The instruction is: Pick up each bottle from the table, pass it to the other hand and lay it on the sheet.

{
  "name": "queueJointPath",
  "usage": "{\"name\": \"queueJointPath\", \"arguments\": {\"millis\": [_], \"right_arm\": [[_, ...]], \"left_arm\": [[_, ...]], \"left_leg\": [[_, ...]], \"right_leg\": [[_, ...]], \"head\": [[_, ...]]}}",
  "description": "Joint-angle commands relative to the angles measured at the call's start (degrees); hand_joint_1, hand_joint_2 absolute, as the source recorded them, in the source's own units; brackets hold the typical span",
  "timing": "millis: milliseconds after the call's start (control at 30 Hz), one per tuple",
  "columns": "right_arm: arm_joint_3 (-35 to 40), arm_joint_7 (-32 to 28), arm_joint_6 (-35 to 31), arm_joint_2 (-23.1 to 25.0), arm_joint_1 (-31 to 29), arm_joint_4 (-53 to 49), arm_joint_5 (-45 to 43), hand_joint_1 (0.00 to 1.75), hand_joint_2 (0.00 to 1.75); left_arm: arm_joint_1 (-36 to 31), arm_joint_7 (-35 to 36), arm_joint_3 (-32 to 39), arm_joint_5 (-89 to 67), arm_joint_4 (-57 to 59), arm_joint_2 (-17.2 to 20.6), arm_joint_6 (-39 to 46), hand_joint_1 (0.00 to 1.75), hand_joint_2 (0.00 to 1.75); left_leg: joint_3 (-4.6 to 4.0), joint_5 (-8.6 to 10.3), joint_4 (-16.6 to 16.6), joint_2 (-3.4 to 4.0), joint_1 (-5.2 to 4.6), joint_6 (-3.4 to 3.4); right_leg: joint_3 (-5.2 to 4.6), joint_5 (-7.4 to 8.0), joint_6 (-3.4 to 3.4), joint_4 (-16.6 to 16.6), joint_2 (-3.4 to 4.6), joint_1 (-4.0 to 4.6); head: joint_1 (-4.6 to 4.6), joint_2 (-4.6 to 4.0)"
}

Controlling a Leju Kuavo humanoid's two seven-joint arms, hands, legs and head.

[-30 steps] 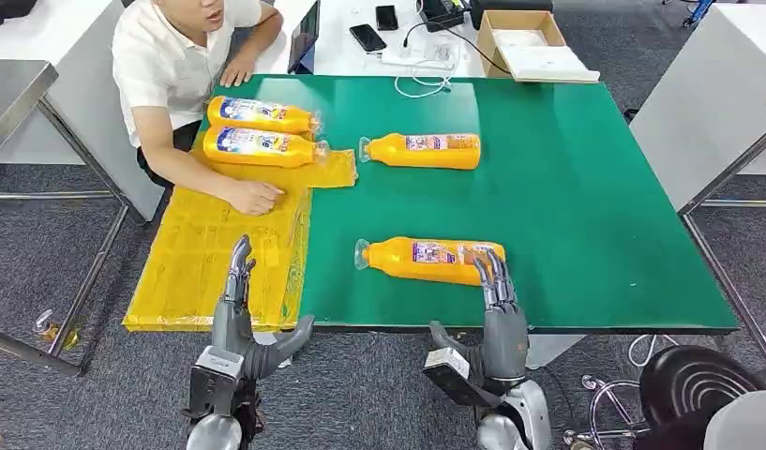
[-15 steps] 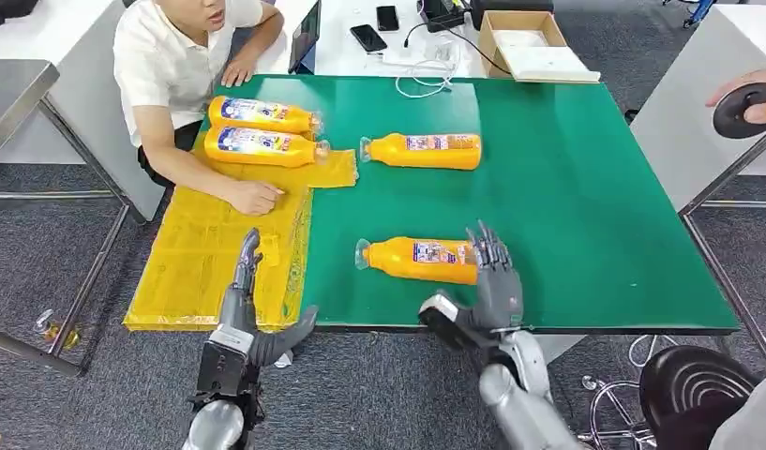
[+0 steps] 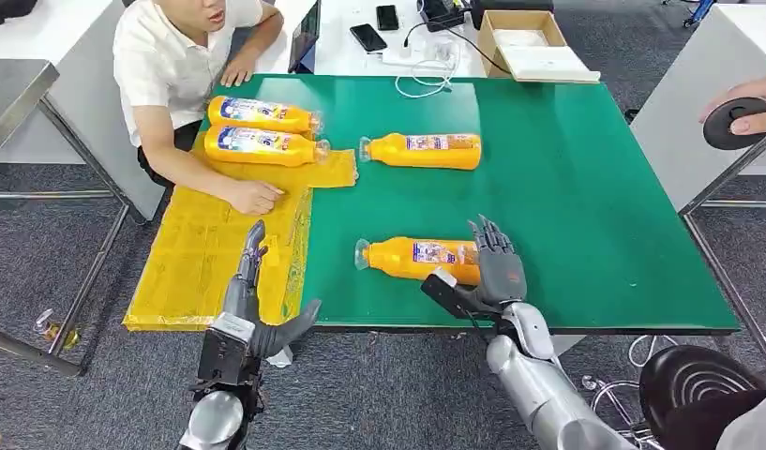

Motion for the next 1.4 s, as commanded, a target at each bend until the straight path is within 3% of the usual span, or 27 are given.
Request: {"name": "queueJointPath", "arguments": {"millis": [33,167,233,400,767,800,833,1400], "right_arm": [[0.81,0.37,0.57,0.88,-4.69,8.22,0.02,0.00,1.75],[2.13,6.06,8.90,0.77,-7.00,11.65,1.85,0.00,1.75],[1.49,5.73,8.56,0.74,-7.22,11.60,1.55,0.00,1.75],[3.92,11.32,9.11,0.35,-10.21,13.11,7.13,0.00,1.75],[3.84,16.62,18.67,0.58,-13.70,15.64,8.46,0.03,1.75],[4.51,16.50,19.34,0.31,-13.88,15.88,9.21,1.54,1.75],[4.47,16.48,19.61,0.07,-13.83,16.09,9.20,1.75,1.75],[2.53,13.57,26.46,-1.93,-10.35,17.86,8.82,1.75,1.75]], "left_arm": [[-2.71,0.29,-1.38,0.24,3.95,1.72,-0.11,0.00,1.75],[-3.04,2.73,-1.86,2.39,4.25,2.21,-3.14,0.00,1.75],[-3.18,3.33,-1.64,3.20,4.41,2.06,-3.71,0.00,1.75],[-3.67,3.78,-1.36,3.32,3.50,2.23,-4.27,0.00,1.75],[-5.74,4.92,-1.44,3.77,4.52,2.06,-6.12,0.00,1.75],[-6.03,4.92,-1.45,3.87,4.63,2.06,-6.26,0.00,1.75],[-6.26,4.92,-1.41,3.90,4.63,2.09,-6.30,0.00,1.75],[-7.73,3.30,-1.95,5.24,4.97,2.42,-6.51,0.00,1.75]], "left_leg": [[0.21,-0.07,-0.05,0.09,0.01,-0.08],[0.17,-0.06,-0.05,0.10,0.00,-0.08],[0.21,-0.07,-0.05,0.11,0.01,-0.10],[0.06,-0.02,-0.03,0.09,-0.01,-0.05],[0.19,-0.08,0.00,0.09,0.02,-0.10],[0.19,-0.07,-0.01,0.09,0.00,-0.09],[0.26,-0.10,0.00,0.10,0.02,-0.12],[0.31,0.00,-0.07,-0.13,0.04,-0.07]], "right_leg": [[0.18,-0.06,-0.12,-0.03,0.03,0.03],[0.13,-0.05,-0.11,-0.01,0.06,0.01],[0.17,-0.04,-0.14,-0.02,0.06,0.03],[0.02,-0.01,-0.07,0.00,0.04,0.00],[0.15,-0.07,-0.14,0.03,0.03,0.04],[0.14,-0.07,-0.13,0.04,0.03,0.02],[0.23,-0.09,-0.17,0.02,0.02,0.04],[0.33,-0.06,-0.10,-0.09,-0.18,0.06]], "head": [[0.02,0.00],[0.00,0.00],[0.00,0.00],[0.00,0.00],[0.02,0.00],[0.00,0.00],[0.00,0.00],[0.02,0.00]]}}
